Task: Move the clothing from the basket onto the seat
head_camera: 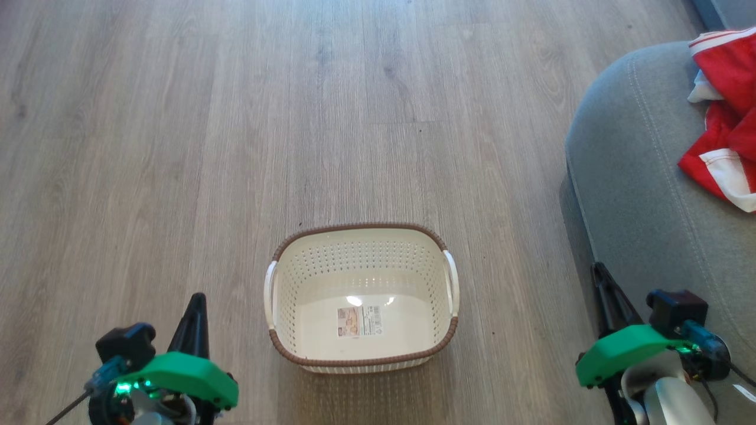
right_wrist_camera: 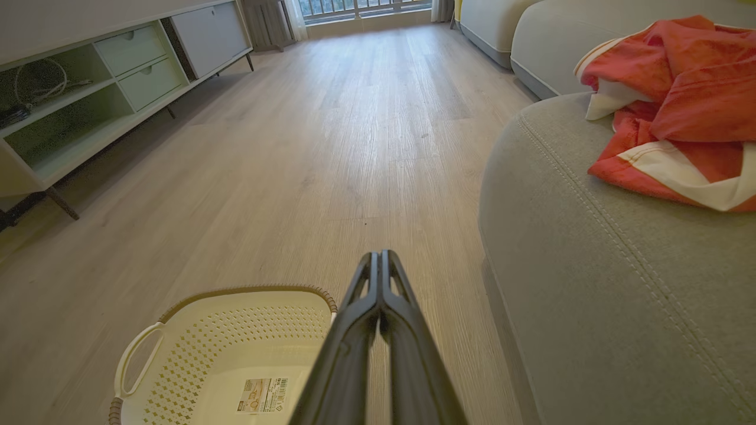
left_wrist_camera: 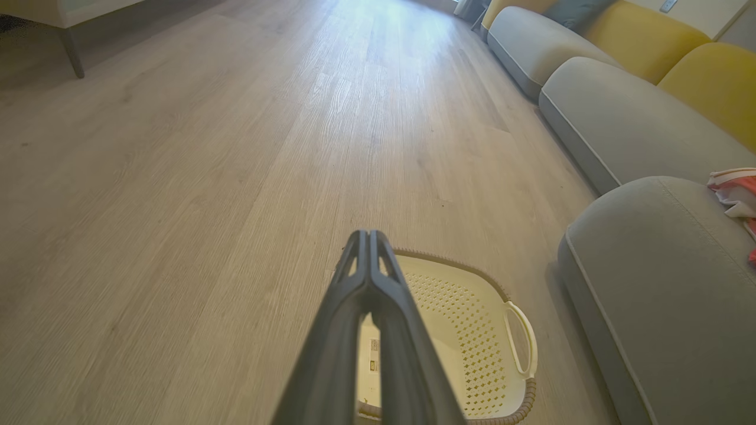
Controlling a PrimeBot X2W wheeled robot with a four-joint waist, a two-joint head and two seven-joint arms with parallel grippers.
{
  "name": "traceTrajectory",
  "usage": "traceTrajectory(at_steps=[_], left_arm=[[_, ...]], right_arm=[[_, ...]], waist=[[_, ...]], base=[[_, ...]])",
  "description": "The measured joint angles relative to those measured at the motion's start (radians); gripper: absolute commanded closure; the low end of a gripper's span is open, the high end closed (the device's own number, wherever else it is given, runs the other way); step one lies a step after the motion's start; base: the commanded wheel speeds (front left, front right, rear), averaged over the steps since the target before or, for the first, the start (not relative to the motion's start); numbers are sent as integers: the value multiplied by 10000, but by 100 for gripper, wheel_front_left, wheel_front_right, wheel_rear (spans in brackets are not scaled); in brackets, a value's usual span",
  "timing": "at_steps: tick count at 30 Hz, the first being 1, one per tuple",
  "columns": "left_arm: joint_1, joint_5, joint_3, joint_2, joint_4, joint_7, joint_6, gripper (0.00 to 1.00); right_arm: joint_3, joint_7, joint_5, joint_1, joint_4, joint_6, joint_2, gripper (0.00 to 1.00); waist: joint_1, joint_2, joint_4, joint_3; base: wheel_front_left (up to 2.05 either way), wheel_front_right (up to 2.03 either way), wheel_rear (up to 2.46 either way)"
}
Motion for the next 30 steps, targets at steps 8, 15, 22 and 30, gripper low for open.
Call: traceTrajectory(at_steps=[8,15,22,30], left_arm=[[-2,-844,12,-2,-77,171,-8,100],[-1,-1569,33,-2,-157,387,-50,100],[-1,-2290,69,-2,-221,575,-86,100],[-1,-3221,151,-2,-347,849,-125,100]], right_arm=[[-15,194,972,1,-96,0,0,100],[-40,370,1831,3,-184,0,2,100],[-79,531,2663,3,-265,-2,4,100],[-136,838,3754,3,-382,-2,4,100]], waist=[[0,0,15,-36],[0,0,28,-67],[0,0,41,-97],[0,0,57,-137]], base=[[0,0,0],[0,0,0],[0,0,0],[0,0,0]])
